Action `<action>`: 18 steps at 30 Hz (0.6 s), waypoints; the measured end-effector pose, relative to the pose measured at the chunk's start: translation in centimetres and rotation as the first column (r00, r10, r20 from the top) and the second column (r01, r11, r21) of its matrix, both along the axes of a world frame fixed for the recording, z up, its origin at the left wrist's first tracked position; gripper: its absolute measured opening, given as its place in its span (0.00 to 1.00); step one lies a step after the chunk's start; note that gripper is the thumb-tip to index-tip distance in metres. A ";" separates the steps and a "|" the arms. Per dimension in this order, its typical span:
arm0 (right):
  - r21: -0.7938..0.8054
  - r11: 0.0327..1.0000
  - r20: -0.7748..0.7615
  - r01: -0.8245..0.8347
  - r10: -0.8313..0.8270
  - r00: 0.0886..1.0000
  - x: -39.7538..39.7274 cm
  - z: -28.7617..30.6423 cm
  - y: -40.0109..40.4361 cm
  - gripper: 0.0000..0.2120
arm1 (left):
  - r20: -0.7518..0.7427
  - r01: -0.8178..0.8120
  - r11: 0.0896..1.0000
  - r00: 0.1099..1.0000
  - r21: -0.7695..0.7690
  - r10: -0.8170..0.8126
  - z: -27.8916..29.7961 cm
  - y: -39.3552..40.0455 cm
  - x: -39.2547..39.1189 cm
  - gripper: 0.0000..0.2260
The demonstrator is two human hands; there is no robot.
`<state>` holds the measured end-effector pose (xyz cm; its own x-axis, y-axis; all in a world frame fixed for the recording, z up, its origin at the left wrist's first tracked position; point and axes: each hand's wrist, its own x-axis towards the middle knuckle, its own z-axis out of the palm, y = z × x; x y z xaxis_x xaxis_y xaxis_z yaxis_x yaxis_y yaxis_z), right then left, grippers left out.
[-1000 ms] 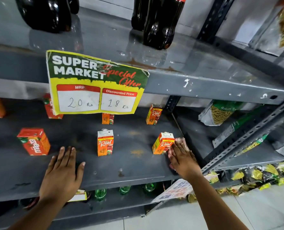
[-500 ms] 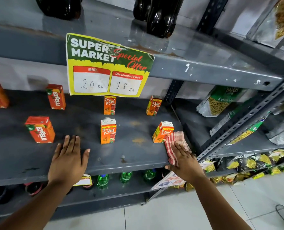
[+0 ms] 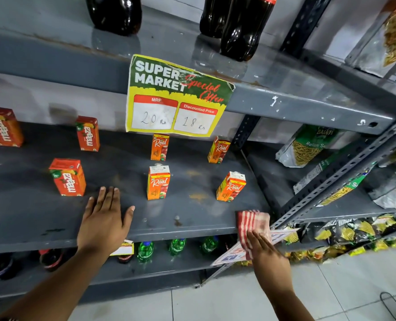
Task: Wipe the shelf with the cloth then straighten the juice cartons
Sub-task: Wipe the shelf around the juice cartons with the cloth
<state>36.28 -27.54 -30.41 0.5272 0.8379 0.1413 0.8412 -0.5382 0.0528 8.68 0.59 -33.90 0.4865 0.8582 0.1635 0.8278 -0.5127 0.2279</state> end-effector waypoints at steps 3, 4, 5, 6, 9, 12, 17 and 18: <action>0.030 0.999 -0.030 -0.037 0.038 0.999 -2.2 0.1 -2.3 0.23 | 0.000 0.003 1.000 1.000 -0.005 -0.003 0.0 0.1 -0.1 0.35; 0.041 0.998 -0.040 -0.040 0.042 0.998 -2.7 0.7 -2.6 0.22 | 0.000 0.005 1.000 1.000 -0.006 -0.005 0.0 0.0 -0.1 0.34; 0.062 0.997 -0.039 -0.039 0.041 0.998 -3.2 1.4 -2.7 0.22 | 0.002 0.004 1.000 1.000 -0.008 -0.004 0.1 0.0 0.0 0.34; 0.091 0.995 -0.031 -0.045 0.047 0.998 -3.7 2.5 -2.3 0.21 | 0.005 0.001 1.000 1.000 -0.013 -0.001 0.1 0.0 0.0 0.34; 0.210 0.970 0.063 -0.119 0.107 0.992 -5.2 6.1 0.7 0.22 | 0.026 -0.005 1.000 1.000 -0.027 0.006 0.4 -0.1 0.0 0.33; 0.302 0.936 0.149 -0.183 0.143 0.978 -6.8 9.0 6.0 0.20 | 0.029 -0.002 1.000 1.000 -0.024 0.003 0.6 -0.2 -0.2 0.33; 0.281 0.952 0.140 -0.123 0.086 0.986 -6.5 10.1 17.2 0.29 | 0.019 0.008 1.000 1.000 -0.008 -0.008 0.5 -0.1 -0.3 0.34; 0.232 0.965 0.161 -0.118 0.082 0.984 -6.5 10.4 19.5 0.29 | 0.022 0.009 1.000 1.000 -0.007 -0.009 0.4 0.0 -0.3 0.34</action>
